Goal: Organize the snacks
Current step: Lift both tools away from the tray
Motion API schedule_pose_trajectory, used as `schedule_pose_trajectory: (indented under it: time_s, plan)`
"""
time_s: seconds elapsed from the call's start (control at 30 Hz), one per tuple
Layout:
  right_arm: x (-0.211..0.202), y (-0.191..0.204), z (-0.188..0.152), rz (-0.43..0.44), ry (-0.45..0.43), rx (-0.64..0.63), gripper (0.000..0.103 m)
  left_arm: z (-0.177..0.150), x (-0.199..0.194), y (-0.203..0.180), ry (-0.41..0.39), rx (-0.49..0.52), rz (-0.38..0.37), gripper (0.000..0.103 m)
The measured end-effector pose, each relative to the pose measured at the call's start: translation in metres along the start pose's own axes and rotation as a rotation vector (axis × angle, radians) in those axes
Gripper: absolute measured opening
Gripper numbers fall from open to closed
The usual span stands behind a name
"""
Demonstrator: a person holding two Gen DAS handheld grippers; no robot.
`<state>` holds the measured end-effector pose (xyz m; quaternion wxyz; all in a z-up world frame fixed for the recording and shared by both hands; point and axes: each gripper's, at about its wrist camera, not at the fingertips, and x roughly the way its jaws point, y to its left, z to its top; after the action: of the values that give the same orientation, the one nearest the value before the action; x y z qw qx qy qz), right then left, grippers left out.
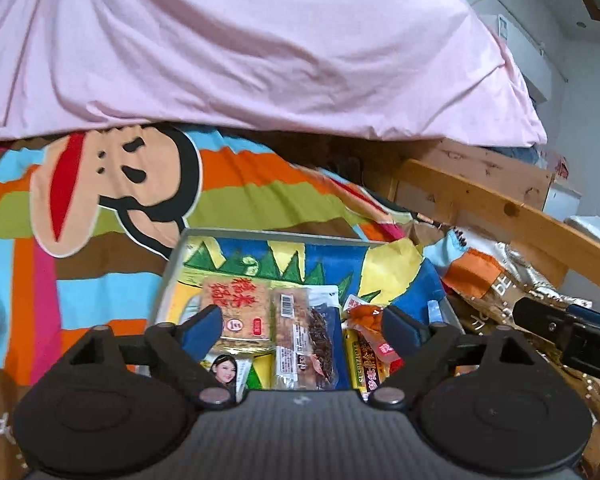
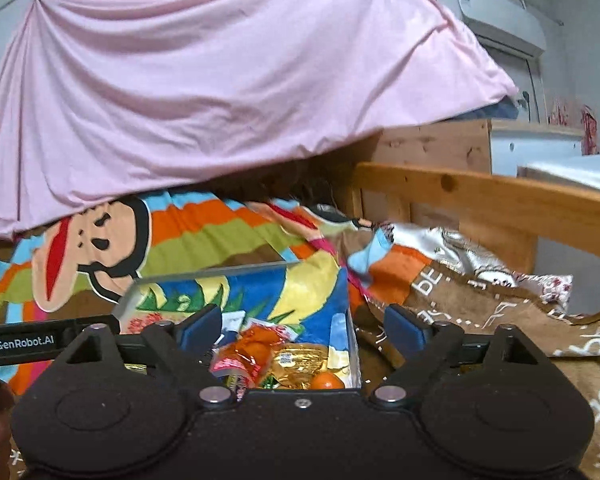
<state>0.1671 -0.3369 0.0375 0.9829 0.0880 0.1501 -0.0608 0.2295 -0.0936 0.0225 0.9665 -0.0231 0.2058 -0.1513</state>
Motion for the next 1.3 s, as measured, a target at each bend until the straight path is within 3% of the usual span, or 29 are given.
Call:
schedule_pose_trajectory:
  time_s: [0.3,0.8,1.3]
  plan:
    - [-0.055,0.007,0.001,0.040,-0.048,0.016,0.101,-0.006,-0.065,-0.002,-0.057,0.050,0.060,0.102]
    - [-0.139,0.015,-0.021,0.080,-0.050,0.019,0.102,-0.045,-0.153,0.005,-0.031,0.031,0.119,0.102]
    - [-0.189,0.021,-0.042,0.090,0.008,-0.004,0.102,-0.074,-0.205,0.021,0.037,0.004,0.187,0.103]
